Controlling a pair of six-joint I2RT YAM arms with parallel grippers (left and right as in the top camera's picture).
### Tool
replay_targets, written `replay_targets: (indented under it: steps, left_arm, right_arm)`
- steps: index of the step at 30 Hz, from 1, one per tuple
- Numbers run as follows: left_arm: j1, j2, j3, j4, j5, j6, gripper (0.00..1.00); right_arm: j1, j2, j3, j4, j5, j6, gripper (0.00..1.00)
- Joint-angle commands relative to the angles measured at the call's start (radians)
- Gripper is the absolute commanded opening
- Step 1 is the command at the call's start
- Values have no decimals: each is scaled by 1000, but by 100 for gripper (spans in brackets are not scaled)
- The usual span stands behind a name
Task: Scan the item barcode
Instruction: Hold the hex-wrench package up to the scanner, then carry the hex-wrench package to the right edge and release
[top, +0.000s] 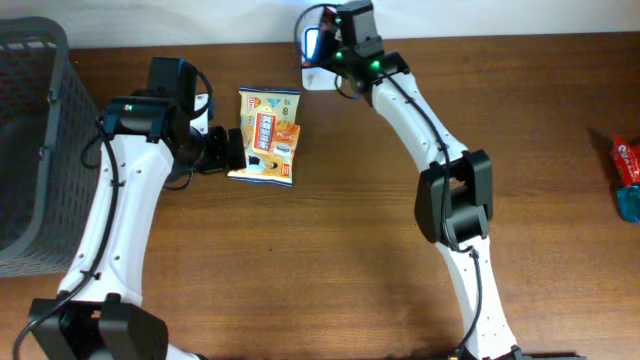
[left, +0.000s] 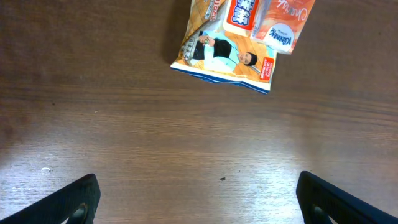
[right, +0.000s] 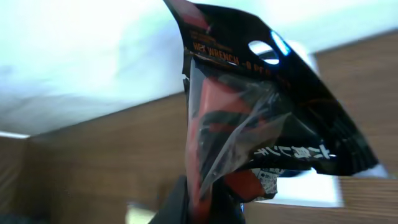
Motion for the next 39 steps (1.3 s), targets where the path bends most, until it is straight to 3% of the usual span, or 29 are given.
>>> replay_targets:
  steps: [1,8,11,14,16,20,23,27,29,31,32,36,39]
  left_arm:
    - [3,0,4,-2,8,-5,99]
    - [3,0,4,-2,8,-5,99]
    - [3,0,4,-2,8,-5,99]
    - [3,0,4,-2,8,-5,99]
    - [3,0,4,-2,8,-5,99]
    - [3,0,4,-2,8,-5,99]
    - [3,0,4,-2,8,-5,99]
    - [3,0,4,-2,8,-5,99]
    - [3,0,4,-2,8,-5,99]
    - [3,0,4,-2,8,-5,99]
    - [3,0,4,-2,8,-5,99]
    - [3,0,4,-2,8,-5,99]
    - [3,0,4,-2,8,-5,99]
  right_arm:
    - [-21,-13,6,-27,-10,17,4]
    - [-39,-82,32,-58,-58,-103,4]
    - [-128,-161,33,-138,-52,-103,4]
    - [-306,-184,33,-348,-50,-99,4]
    - [-521,-183,32,-578,-30,-100,4]
    - [-899,-182,32,-875,144,-106,4]
    - [-1092,-182,32,-904,154,-269,4]
    - [-1209,-179,9,-872,154,-322,4]
    - [-1207,-173,-2,-835,154,-363,15]
    - [-1207,-172,-2,-833,153,-366,62]
    - [-1208,-173,-2,-846,137,-368,64]
    - [-1189,-216,2,-890,-385,-448,66]
    - [-1049,-248,2,-936,-583,-653,74]
